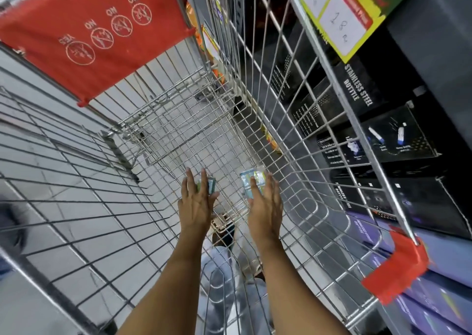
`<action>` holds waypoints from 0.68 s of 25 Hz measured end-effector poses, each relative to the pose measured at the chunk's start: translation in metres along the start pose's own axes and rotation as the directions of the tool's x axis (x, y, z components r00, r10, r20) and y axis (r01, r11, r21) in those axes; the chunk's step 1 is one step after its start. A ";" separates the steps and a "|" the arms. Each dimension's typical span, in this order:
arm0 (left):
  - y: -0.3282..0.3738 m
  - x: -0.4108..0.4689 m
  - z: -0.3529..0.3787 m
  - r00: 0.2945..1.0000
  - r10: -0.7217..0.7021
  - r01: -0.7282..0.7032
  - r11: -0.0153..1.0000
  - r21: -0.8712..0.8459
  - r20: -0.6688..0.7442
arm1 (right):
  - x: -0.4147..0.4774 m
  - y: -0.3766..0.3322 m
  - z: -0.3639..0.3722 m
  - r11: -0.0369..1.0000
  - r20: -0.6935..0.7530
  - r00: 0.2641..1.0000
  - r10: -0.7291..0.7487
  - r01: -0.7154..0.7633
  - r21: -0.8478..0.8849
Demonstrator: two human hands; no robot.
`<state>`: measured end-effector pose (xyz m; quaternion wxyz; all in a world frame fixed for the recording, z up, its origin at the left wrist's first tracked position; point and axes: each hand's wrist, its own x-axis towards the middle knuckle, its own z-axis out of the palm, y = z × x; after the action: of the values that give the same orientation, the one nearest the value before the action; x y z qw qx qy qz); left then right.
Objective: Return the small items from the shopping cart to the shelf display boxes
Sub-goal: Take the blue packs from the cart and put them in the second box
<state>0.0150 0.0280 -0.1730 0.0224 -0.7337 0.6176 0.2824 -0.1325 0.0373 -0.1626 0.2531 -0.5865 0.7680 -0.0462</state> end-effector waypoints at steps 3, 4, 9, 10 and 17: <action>-0.001 -0.010 0.008 0.998 0.013 -0.014 1.000 -0.017 -0.053 | -0.004 -0.004 0.002 0.999 0.004 0.999 0.034 -0.034 -0.001; -0.001 -0.014 0.011 0.999 0.001 -0.002 1.000 -0.022 -0.048 | -0.003 -0.007 0.002 0.999 -0.003 0.999 0.037 -0.037 -0.016; -0.001 -0.014 0.014 0.998 -0.058 0.058 0.998 -0.003 -0.033 | 0.005 -0.010 0.005 0.995 0.007 1.000 0.022 -0.021 -0.094; -0.002 -0.013 0.014 0.998 -0.054 0.055 0.998 0.004 -0.042 | 0.006 -0.010 0.005 0.994 0.008 1.000 0.016 -0.015 -0.110; 0.009 -0.013 -0.002 0.993 0.009 -0.015 0.998 -0.057 -0.114 | 0.004 -0.011 -0.007 0.980 -0.048 0.998 -0.029 0.019 -0.197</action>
<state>0.0068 0.0365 -0.1633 -0.0358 -0.7452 0.6139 0.2580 -0.1261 0.0289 -0.1539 0.1740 -0.6164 0.7678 0.0119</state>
